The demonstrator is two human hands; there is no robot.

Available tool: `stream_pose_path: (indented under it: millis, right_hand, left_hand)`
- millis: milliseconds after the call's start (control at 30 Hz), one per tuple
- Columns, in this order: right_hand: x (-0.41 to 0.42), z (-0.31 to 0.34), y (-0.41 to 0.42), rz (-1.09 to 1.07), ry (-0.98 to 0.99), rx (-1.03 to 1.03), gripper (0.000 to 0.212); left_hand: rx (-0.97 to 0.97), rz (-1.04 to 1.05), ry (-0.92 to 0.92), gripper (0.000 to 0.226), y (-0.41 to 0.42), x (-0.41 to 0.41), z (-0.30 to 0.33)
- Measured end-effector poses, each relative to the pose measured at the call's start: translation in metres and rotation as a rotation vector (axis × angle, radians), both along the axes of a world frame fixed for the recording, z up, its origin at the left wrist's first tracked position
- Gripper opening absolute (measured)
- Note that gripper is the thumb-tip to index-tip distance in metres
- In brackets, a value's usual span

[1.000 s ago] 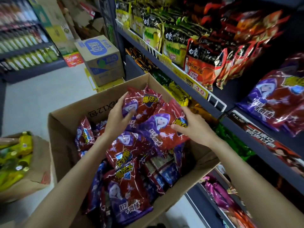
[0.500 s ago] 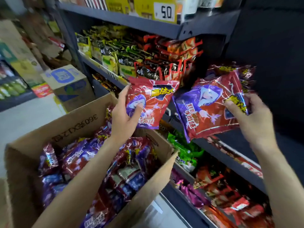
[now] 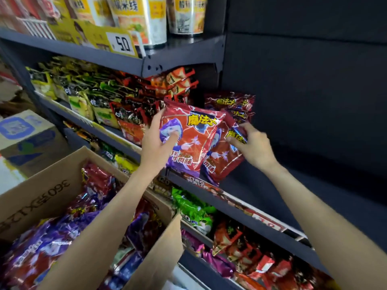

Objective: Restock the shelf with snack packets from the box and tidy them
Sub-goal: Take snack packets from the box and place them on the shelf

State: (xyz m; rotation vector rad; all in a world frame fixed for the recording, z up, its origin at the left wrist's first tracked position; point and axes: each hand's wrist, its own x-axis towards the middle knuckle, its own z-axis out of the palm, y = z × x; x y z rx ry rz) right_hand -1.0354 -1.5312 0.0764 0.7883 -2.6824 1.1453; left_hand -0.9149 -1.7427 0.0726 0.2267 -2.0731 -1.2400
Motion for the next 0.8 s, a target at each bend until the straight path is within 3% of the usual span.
stream_pose_path:
  millis: [133, 300, 433, 567, 700, 800]
  right_hand:
    - [-0.026, 0.003, -0.008, -0.057, 0.051, 0.134, 0.066]
    - [-0.049, 0.011, -0.004, -0.074, 0.061, 0.185, 0.055]
    - [-0.050, 0.016, -0.001, 0.031, 0.014, 0.178, 0.057]
    - [-0.048, 0.024, 0.002, 0.160, -0.134, 0.075, 0.048]
    - [-0.040, 0.021, -0.010, 0.136, 0.027, -0.003, 0.039]
    - [-0.036, 0.014, -0.025, 0.131, 0.023, 0.081, 0.034]
  left_hand:
    - [0.032, -0.095, -0.112, 0.060, -0.006, -0.030, -0.003]
    - [-0.056, -0.268, -0.308, 0.070, -0.007, -0.056, -0.017]
    - [-0.158, -0.296, -0.463, 0.095, -0.011, -0.063, -0.034]
    - [-0.331, -0.212, -0.455, 0.099, -0.015, -0.064, -0.040]
    - [-0.326, -0.208, -0.418, 0.098, -0.011, -0.063, -0.039]
    - [-0.323, -0.187, -0.401, 0.100, -0.009, -0.060, -0.041]
